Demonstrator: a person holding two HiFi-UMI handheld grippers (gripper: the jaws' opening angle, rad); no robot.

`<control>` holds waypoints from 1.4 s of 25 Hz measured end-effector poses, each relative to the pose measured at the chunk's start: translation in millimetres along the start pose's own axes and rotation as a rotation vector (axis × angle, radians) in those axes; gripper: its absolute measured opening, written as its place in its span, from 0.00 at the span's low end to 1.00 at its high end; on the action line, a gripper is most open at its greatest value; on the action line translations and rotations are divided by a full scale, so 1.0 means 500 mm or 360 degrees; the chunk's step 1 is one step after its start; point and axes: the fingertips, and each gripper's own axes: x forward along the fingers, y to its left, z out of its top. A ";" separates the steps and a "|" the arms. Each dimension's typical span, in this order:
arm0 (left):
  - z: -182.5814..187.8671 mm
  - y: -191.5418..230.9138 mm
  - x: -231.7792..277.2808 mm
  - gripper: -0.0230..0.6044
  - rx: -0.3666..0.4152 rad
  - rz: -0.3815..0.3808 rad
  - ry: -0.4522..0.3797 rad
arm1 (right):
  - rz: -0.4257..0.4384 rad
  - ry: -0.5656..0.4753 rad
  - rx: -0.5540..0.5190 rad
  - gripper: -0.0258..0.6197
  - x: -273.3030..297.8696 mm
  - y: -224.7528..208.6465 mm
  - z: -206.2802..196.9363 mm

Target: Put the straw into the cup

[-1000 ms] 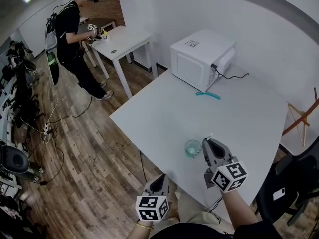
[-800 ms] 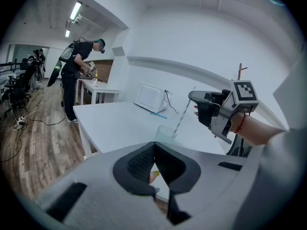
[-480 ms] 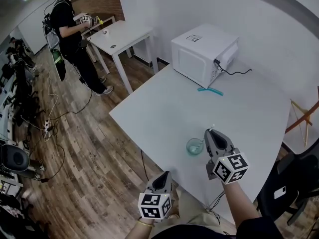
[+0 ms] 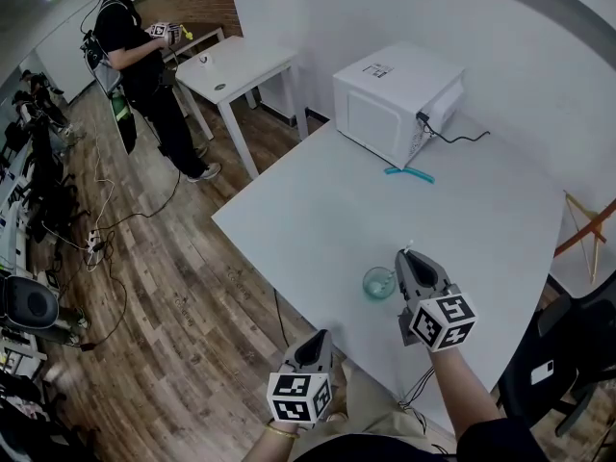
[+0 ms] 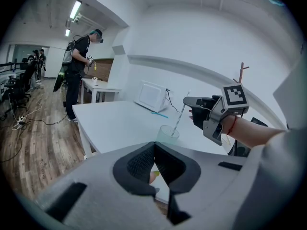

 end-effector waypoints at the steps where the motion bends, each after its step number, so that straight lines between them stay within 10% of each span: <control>1: -0.001 0.000 0.000 0.05 0.0000 0.0001 0.0002 | -0.0004 0.0011 0.0002 0.09 0.000 -0.002 -0.006; 35: -0.024 0.000 -0.007 0.05 -0.0029 0.0029 0.0025 | -0.0079 0.0208 0.0048 0.09 0.009 -0.026 -0.137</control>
